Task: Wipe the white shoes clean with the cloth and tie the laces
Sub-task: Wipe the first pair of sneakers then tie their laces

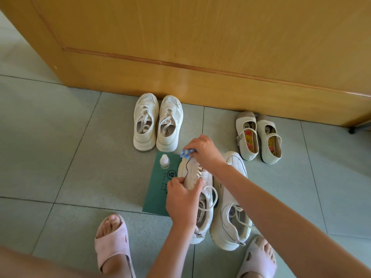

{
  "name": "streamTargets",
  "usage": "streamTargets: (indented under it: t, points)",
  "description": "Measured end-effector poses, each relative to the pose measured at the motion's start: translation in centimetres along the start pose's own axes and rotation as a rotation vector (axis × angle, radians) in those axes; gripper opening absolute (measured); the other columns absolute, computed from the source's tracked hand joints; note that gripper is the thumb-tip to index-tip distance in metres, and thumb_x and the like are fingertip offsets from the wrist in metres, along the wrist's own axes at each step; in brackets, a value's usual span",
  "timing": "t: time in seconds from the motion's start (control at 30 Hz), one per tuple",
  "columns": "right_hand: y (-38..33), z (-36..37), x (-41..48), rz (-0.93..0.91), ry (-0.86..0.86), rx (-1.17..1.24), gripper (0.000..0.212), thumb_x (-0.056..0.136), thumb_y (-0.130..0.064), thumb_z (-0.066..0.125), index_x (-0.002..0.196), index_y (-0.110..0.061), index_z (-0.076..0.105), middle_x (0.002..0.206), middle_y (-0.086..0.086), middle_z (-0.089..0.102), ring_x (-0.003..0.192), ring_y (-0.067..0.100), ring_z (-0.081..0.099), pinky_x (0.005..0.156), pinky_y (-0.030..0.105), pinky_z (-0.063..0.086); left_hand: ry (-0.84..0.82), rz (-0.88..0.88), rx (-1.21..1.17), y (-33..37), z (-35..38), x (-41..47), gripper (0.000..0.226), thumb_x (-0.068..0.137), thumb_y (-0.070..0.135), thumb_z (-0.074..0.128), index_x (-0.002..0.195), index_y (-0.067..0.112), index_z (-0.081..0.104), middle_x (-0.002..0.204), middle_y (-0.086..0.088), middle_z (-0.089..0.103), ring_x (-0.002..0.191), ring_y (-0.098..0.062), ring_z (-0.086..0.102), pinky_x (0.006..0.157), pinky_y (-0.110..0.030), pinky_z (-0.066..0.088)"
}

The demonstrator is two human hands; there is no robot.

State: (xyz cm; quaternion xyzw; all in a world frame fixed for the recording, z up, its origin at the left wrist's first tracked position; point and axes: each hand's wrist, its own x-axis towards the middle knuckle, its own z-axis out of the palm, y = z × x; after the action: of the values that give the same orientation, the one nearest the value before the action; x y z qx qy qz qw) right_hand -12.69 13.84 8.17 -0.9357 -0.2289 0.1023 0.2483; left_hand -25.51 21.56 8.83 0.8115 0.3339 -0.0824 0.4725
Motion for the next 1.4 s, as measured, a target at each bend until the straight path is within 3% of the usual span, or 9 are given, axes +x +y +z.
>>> streamTargets:
  t: [0.17,0.4,0.57,0.67,0.77,0.93,1.07,1.23,1.4]
  points:
    - [1.2,-0.3,0.0,0.284,0.180,0.254,0.019,0.088,0.003,0.056,0.097,-0.001,0.072,0.091,0.009,0.069,0.079,0.018,0.064,0.074,0.023,0.050,-0.021,-0.008,-0.023,0.1,-0.3,0.2,0.052,0.074,0.056,0.067,0.109,0.018,0.056,0.106,0.007,0.055,0.091,-0.011,0.054,0.080,-0.032,0.047]
    - [1.9,0.4,-3.2,0.617,0.351,0.481,0.020,0.094,-0.008,0.052,0.107,-0.008,0.067,0.084,0.003,0.063,0.075,0.019,0.059,0.059,0.019,0.045,-0.044,0.014,-0.059,-0.3,-0.8,0.2,0.055,0.074,0.054,0.068,0.121,0.027,0.057,0.110,0.008,0.057,0.098,-0.010,0.057,0.087,-0.033,0.050]
    - [0.3,1.1,-3.8,0.584,0.403,0.550,0.027,0.092,-0.016,0.057,0.118,-0.012,0.064,0.104,0.004,0.063,0.090,0.014,0.059,0.065,0.007,0.044,-0.054,0.013,-0.070,-0.8,-1.1,0.5,0.055,0.074,0.058,0.067,0.119,0.028,0.059,0.106,0.011,0.060,0.099,-0.010,0.058,0.089,-0.037,0.050]
    - [-0.3,1.3,-3.6,0.523,0.388,0.548,0.030,0.087,-0.013,0.063,0.117,-0.016,0.065,0.110,0.003,0.065,0.102,0.019,0.060,0.087,0.029,0.052,-0.062,-0.008,-0.116,-1.1,-1.6,0.8,0.052,0.073,0.058,0.067,0.116,0.029,0.061,0.103,0.012,0.062,0.094,-0.006,0.060,0.085,-0.032,0.051]
    - [-0.7,1.1,-4.4,0.451,0.364,0.480,0.030,0.086,-0.011,0.064,0.116,-0.018,0.066,0.111,0.000,0.064,0.103,0.019,0.059,0.091,0.039,0.051,-0.080,-0.021,-0.156,-1.1,-2.0,0.9,0.047,0.075,0.053,0.069,0.114,0.029,0.062,0.102,0.012,0.063,0.090,-0.002,0.059,0.078,-0.024,0.047]
    - [-1.4,0.8,-6.6,0.474,0.335,0.477,0.029,0.089,-0.009,0.060,0.116,-0.016,0.065,0.113,-0.003,0.060,0.104,0.014,0.057,0.090,0.028,0.050,-0.122,-0.012,-0.194,-1.2,-2.2,1.3,0.046,0.076,0.049,0.071,0.115,0.026,0.064,0.099,0.013,0.066,0.090,-0.001,0.061,0.078,-0.024,0.048]
    - [-2.1,-0.5,-7.8,0.558,0.264,0.586,0.026,0.091,-0.008,0.058,0.115,-0.013,0.066,0.101,-0.002,0.063,0.084,0.006,0.060,0.068,0.008,0.050,-0.147,0.000,-0.208,-1.5,-2.9,1.5,0.035,0.079,0.045,0.069,0.108,0.025,0.068,0.091,0.014,0.069,0.085,0.002,0.062,0.069,-0.016,0.046]
    - [-2.1,-3.1,-5.2,0.464,0.327,0.588,0.026,0.089,-0.006,0.060,0.113,-0.009,0.067,0.097,0.003,0.068,0.076,0.003,0.061,0.065,0.006,0.048,-0.156,0.000,-0.210,-1.5,-3.2,1.4,0.033,0.078,0.046,0.069,0.104,0.026,0.069,0.088,0.014,0.069,0.084,0.003,0.061,0.066,-0.012,0.042]
    - [-1.5,-0.6,-0.6,0.373,0.248,0.218,0.024,0.089,-0.010,0.059,0.110,-0.015,0.070,0.102,0.005,0.067,0.106,0.024,0.053,0.082,0.035,0.050,-0.128,-0.004,-0.212,-1.1,-2.7,1.2,0.032,0.077,0.046,0.070,0.102,0.027,0.068,0.085,0.015,0.068,0.081,0.007,0.059,0.066,-0.014,0.042]
